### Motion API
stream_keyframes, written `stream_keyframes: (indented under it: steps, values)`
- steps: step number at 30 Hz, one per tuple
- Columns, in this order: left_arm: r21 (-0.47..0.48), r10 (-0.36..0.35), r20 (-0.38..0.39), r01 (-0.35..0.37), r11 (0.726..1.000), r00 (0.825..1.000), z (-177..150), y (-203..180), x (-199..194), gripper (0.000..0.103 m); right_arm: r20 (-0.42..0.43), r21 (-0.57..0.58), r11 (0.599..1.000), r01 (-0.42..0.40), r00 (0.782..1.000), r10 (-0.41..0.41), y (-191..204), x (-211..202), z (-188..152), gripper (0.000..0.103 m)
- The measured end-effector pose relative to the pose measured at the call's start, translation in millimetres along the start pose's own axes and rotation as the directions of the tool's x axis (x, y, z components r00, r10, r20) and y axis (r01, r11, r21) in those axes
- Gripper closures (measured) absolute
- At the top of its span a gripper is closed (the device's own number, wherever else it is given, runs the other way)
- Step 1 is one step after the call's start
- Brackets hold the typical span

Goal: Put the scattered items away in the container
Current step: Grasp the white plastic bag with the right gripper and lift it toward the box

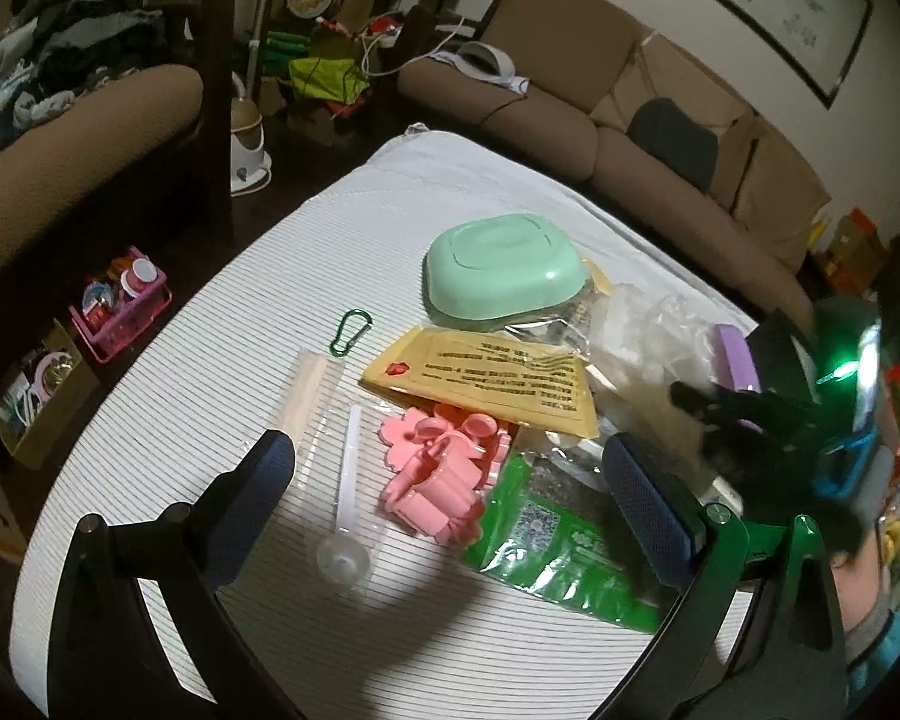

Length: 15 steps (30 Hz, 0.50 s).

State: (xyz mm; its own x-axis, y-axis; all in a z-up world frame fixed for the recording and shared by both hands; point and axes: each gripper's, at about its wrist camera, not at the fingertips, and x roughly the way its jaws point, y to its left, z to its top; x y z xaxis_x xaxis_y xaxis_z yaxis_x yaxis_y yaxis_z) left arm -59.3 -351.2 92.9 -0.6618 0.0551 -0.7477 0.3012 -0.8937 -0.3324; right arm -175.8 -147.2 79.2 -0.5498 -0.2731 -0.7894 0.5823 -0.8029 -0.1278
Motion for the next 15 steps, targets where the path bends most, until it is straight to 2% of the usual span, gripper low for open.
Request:
stream_keyframes:
  steps: [3, 7, 11, 15]
  values:
    - [0.016, -0.016, -0.003, 0.016, 1.0, 1.0, -2.1, -7.1, 0.5, 0.0, 0.024, 0.101, 0.992, -0.08, 0.997, 0.078, -18.5, -22.5, 2.5, 0.092]
    - [0.05, -0.07, -0.02, 0.071, 0.996, 0.997, -6.0, -24.0, 1.3, 0.0, 0.058, 0.198, 0.957, -0.212, 0.977, 0.204, -31.6, -53.9, -0.1, 0.092]
    - [0.075, -0.113, -0.038, 0.115, 0.99, 0.993, -8.4, -42.2, 4.7, 0.0, 0.096, 0.289, 0.895, -0.34, 0.94, 0.326, -44.0, -83.3, -17.4, 0.092]
    - [0.042, -0.159, -0.056, 0.161, 0.986, 0.986, -9.5, -48.3, 9.1, 0.0, 0.111, 0.351, 0.835, -0.423, 0.905, 0.412, -49.1, -113.2, -48.3, 0.092]
